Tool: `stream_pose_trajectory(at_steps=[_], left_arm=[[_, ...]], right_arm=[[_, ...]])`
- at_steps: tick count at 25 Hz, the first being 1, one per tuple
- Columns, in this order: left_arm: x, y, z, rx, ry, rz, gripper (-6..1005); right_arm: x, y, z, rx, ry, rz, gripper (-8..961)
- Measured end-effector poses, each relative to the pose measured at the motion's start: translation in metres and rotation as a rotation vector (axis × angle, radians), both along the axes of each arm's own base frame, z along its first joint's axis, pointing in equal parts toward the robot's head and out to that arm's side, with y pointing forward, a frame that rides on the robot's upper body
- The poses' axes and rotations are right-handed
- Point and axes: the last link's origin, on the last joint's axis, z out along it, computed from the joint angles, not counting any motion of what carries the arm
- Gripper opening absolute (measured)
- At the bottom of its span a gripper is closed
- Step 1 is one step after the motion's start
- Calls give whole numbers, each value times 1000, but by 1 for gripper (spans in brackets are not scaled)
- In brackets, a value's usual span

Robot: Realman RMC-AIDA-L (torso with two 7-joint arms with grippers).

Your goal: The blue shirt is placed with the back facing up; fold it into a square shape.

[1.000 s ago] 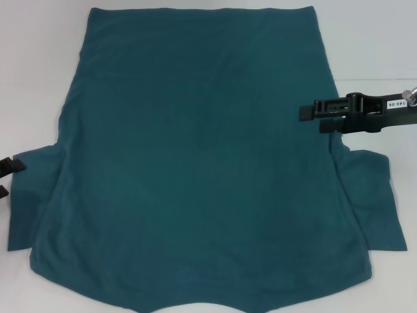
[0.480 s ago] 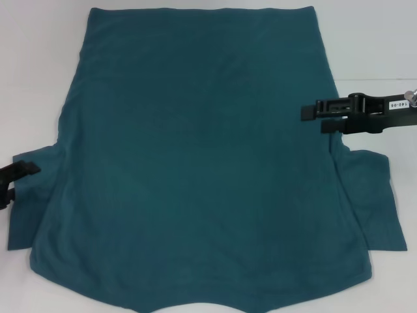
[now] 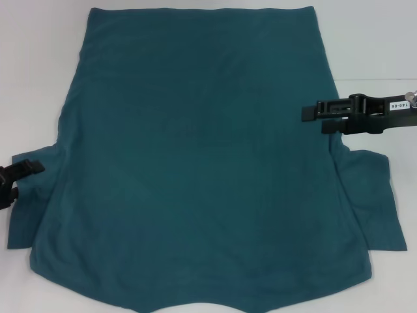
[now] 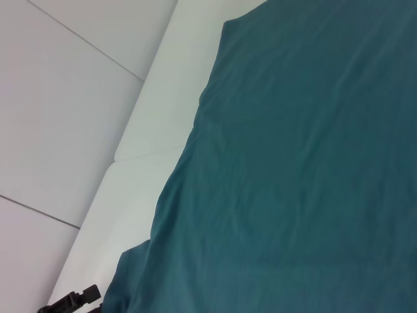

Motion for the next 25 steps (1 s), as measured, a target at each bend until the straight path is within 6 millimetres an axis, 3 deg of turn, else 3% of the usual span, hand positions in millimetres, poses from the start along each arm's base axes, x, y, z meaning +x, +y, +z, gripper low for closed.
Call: stream_pose_trajectory(at_steps=[5,12,21,25], left_arm=[[0,0,0,-26,24,0,762],[3,3,-3,-49,51,-18,539],[3,4,2,-41,71,-23,332],[3,4,3,-41,74,-24,177]], right_arm=[[0,0,0,0,0,-1,826],[1,0,0,1,1,-2,825],[0,0,0,1,3,-1,823],[0,0,0,2,3,0,822]])
